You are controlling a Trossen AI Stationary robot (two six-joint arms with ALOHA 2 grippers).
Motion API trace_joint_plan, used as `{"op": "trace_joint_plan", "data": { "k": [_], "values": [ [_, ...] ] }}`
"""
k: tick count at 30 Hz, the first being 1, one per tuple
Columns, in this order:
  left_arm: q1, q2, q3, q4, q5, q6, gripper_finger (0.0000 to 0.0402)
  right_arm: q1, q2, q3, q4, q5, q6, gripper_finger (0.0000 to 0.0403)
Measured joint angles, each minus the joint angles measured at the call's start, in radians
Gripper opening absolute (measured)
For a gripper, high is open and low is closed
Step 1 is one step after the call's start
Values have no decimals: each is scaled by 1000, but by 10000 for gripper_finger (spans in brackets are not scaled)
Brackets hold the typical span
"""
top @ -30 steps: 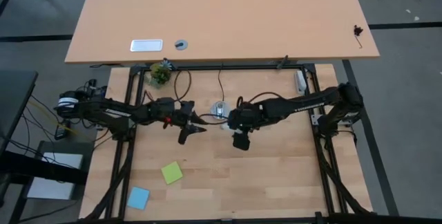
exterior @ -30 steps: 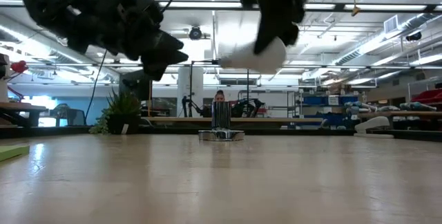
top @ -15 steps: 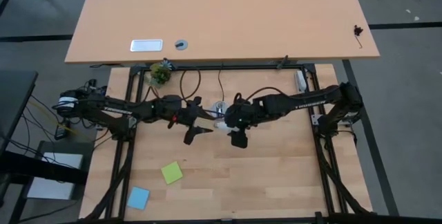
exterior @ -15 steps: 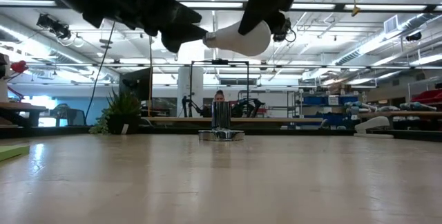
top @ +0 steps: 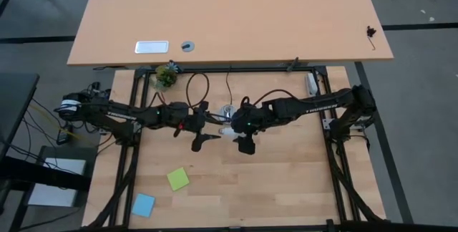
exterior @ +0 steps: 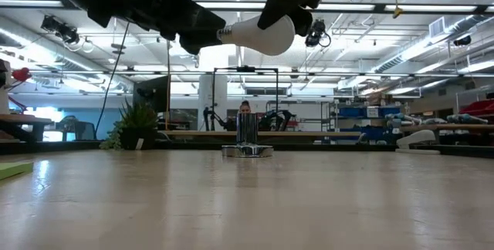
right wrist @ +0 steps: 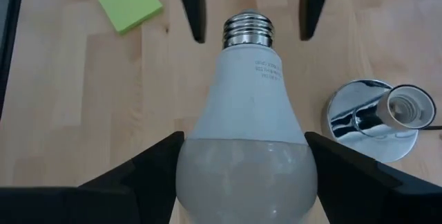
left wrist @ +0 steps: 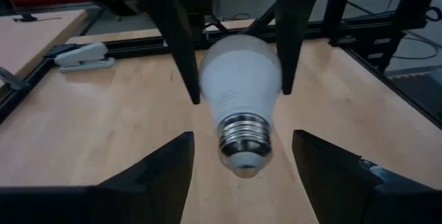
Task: Screw lightbulb
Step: Insert the lightbulb into the lamp
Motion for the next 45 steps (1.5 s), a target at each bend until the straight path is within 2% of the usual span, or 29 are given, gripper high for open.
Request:
{"op": "trace_joint_plan", "data": {
  "k": [7,17,28,38,45],
  "values": [
    [-3,0,0,-5,-1,1,239,0,0,0,4,-1,-5,291],
    [-41,3,13,-11,-29,23,192,-1,0,0,19,-6,-14,293],
    [-51,156,129,-81,-28,52,180,0,2,-2,6,-18,-24,293],
    [-51,150,132,-83,-28,63,134,0,0,-1,4,-17,-54,308],
    [-52,150,129,-50,-44,64,131,2,-32,0,-7,-5,-74,311]
  ]
}}
